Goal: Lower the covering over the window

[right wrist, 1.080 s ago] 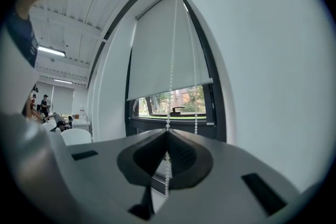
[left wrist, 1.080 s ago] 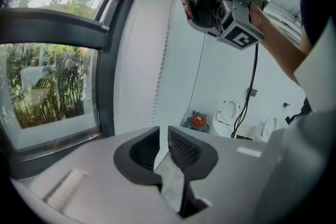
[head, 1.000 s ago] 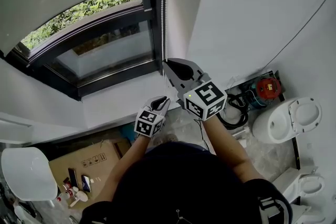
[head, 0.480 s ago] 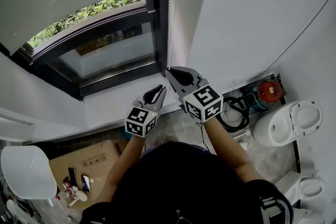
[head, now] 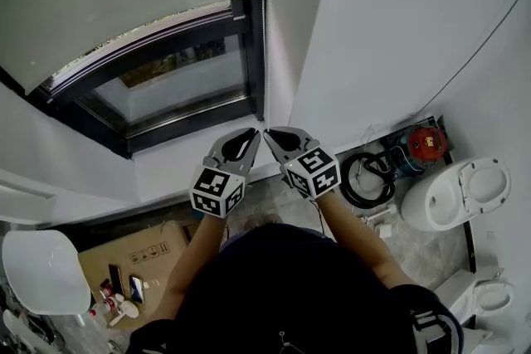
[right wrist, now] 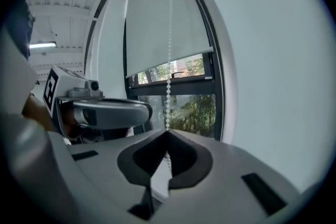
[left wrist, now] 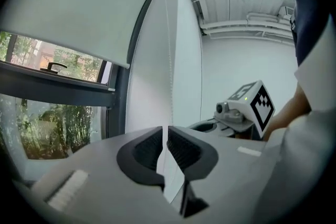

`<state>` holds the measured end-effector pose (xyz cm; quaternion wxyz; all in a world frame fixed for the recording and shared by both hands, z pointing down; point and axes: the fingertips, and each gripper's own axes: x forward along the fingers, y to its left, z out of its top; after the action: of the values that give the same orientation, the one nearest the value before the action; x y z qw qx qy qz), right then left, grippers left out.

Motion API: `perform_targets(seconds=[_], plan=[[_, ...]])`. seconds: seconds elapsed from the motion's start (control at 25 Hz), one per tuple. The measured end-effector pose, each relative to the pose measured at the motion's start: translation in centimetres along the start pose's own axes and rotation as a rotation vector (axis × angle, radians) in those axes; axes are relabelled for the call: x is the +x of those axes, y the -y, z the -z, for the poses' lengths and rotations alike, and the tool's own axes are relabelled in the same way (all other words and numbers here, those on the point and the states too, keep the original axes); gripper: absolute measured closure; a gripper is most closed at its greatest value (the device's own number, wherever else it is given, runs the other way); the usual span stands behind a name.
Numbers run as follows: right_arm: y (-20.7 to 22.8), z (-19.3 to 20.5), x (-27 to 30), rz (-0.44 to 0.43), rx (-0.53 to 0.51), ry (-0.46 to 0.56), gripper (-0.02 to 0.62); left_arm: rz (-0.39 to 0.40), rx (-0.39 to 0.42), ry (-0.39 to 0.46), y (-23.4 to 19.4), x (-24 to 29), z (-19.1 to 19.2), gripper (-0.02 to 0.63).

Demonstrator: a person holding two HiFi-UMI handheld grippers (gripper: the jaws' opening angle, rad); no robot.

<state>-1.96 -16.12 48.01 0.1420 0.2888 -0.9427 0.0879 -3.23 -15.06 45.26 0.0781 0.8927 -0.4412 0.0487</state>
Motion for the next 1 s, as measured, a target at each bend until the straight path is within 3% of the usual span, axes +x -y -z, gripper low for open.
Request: perform_targets(seconds=[0.12, 0.24, 0.56, 1.0], plan=[[0.2, 0.6, 0.1, 0.005, 0.001, -0.008, 0.583, 0.019, 0.009, 0.023, 0.5, 0.0, -1.1, 0.568], [0.4, 0.7, 0.1, 0.01, -0.004, -0.01, 0.583, 0.037, 0.019, 0.045, 1.0, -0.1, -2.3, 0.518], [-0.2, 0.7, 0.3, -0.003, -0.03, -0.008, 0.583, 0.07, 0.077, 0.099, 1.5, 0.6, -5.6, 0.509], [-1.4, 0.8, 0.4, -0.02, -0.054, -0.009, 0.583, 0.073, 0.173, 0.231, 1.2, 1.7, -14.5, 0.523]])
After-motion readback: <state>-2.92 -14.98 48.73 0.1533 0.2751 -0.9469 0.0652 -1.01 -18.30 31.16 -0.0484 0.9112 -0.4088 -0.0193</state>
